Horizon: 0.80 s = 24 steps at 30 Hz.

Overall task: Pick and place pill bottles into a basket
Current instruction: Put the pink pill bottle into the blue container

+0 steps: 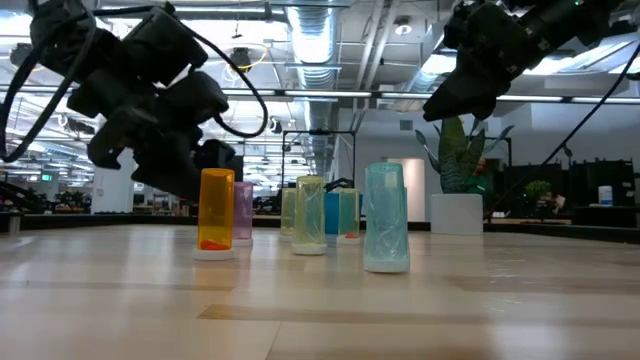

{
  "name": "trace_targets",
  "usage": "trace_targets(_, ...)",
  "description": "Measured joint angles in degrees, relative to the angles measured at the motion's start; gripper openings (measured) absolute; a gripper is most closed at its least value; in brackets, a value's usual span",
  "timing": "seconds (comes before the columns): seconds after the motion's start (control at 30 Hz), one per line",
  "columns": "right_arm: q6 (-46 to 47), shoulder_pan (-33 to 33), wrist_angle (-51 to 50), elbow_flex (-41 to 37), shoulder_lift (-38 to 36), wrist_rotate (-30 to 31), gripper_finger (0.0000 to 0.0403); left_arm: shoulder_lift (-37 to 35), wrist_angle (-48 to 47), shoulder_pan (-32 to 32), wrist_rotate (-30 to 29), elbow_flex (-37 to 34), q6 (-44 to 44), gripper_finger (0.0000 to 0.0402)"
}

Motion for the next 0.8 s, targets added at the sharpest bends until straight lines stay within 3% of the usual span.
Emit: trace_targets(0.8, 1.02, 1.06, -0.22, 0.04, 0.0, -0.18, 0.0123, 0.92, -1.2, -0.01, 2.46, 3.99, 1.55, 0.0215)
